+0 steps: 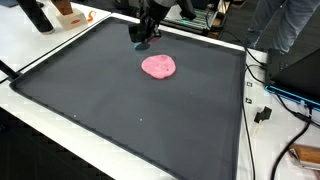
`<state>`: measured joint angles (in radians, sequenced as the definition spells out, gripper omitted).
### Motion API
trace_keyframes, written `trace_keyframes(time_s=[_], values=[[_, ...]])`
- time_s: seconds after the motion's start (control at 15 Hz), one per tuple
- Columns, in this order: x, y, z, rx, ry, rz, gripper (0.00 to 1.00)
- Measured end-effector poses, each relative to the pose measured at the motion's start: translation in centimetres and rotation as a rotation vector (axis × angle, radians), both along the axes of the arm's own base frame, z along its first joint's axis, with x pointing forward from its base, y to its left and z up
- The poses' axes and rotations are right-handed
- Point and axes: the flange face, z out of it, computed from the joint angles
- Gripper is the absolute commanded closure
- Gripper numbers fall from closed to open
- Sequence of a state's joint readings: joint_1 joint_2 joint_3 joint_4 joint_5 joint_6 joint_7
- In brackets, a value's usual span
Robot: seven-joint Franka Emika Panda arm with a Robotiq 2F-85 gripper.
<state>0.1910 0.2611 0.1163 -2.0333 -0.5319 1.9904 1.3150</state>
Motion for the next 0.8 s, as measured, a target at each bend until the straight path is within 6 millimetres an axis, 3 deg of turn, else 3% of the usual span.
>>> trace_keyframes(time_s=[0.8], values=[[2.1,-0.1,-2.2,-0.058,0.116,-0.012,0.75]])
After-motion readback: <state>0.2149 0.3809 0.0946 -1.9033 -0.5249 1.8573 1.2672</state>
